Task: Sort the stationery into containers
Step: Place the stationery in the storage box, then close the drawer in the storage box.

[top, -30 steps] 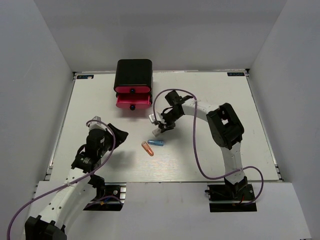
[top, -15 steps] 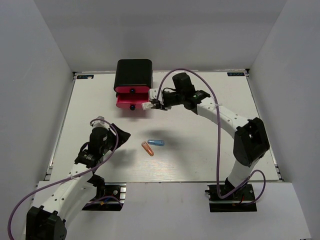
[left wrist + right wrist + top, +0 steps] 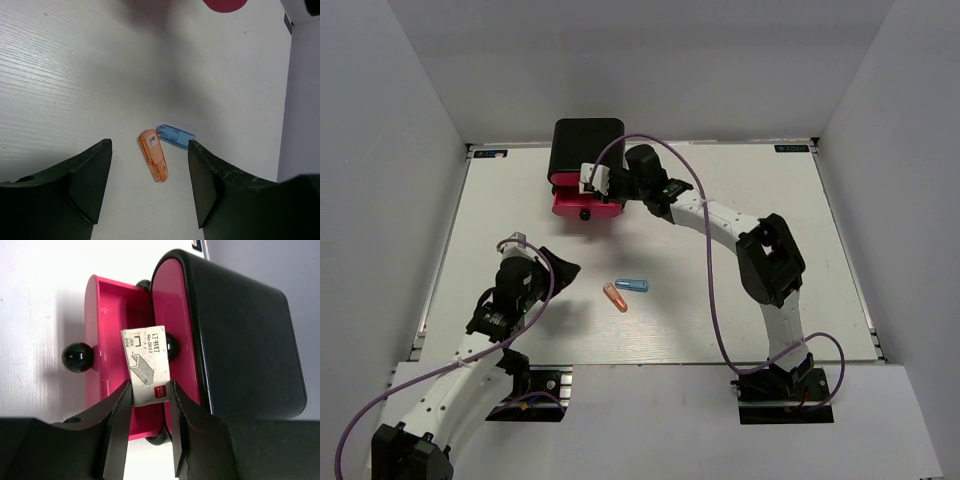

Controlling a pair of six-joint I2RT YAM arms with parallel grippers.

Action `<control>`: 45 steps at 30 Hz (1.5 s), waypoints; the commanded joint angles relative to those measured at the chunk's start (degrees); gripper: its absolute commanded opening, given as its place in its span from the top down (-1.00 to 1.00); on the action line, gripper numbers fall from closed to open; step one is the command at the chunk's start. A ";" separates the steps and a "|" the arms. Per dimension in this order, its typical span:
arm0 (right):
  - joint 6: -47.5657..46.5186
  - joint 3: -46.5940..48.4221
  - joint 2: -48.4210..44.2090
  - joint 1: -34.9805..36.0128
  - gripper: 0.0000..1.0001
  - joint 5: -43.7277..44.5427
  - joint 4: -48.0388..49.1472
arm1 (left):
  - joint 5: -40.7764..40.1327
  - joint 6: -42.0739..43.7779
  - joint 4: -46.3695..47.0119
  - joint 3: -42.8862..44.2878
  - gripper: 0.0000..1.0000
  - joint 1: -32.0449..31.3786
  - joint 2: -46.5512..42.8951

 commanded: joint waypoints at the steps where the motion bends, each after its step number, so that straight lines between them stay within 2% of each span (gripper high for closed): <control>1: -0.85 3.01 0.04 0.87 0.73 4.18 3.06 | 0.24 -0.34 -1.03 -0.89 -0.44 -0.11 -1.72; 9: -3.31 -4.45 -2.85 1.66 0.69 4.89 4.38 | 0.24 -0.34 0.11 -0.89 -0.44 -0.11 -1.11; 15: -3.32 -4.46 -1.71 1.58 0.67 7.61 4.20 | 0.76 -0.34 0.63 -0.89 -0.44 -0.11 0.03; 18: -3.23 -4.29 -1.27 1.66 0.52 8.32 4.38 | 0.76 -0.34 0.63 -0.89 -0.44 -0.11 0.03; 19: -3.32 -4.11 -1.27 1.58 0.44 8.40 4.73 | 0.76 -0.34 0.63 -0.89 -0.44 -0.11 -0.58; 20: -3.14 -4.11 -1.19 1.66 0.27 8.84 4.56 | 0.76 -0.34 0.63 -0.89 -0.44 -0.11 -0.59; 22: -3.05 -4.02 -1.19 1.58 0.14 8.93 4.64 | 0.76 -0.34 0.63 -0.89 -0.44 -0.11 -0.59; 27: -2.09 -4.81 -2.76 1.31 0.05 7.62 6.04 | 0.76 -0.87 0.63 -0.89 -0.44 -0.11 -0.06; 32: -0.51 -7.00 -5.74 1.31 0.08 6.12 7.10 | 0.24 -0.87 3.18 0.34 -0.44 -0.11 2.65; 33: -0.16 -7.45 -6.45 1.40 0.11 5.51 7.19 | 0.24 -1.48 4.05 0.34 -0.39 -0.11 3.36; 35: 2.04 -9.63 -10.03 1.14 0.42 5.06 8.50 | -0.47 -2.54 7.48 0.95 -0.07 -0.11 6.60; 36: 4.22 -10.26 -11.11 0.96 0.66 4.19 8.86 | -0.47 -3.06 8.97 1.56 0.13 -0.11 8.10; 37: 5.29 -11.22 -12.25 0.53 1.00 4.36 10.95 | -0.47 -3.59 12.29 1.57 0.47 -0.11 9.77; 39: 8.35 -17.10 -17.17 -0.17 1.00 4.36 12.98 | -0.47 -3.60 16.08 4.27 0.71 0.42 15.98; 40: 9.07 -19.90 -19.71 -0.88 1.00 4.62 13.86 | -0.47 -4.20 16.97 5.25 0.77 0.94 18.37; 45: 15.04 -31.86 -26.05 -4.31 1.00 6.29 12.21 | -1.79 -6.22 21.63 12.09 0.80 0.95 31.12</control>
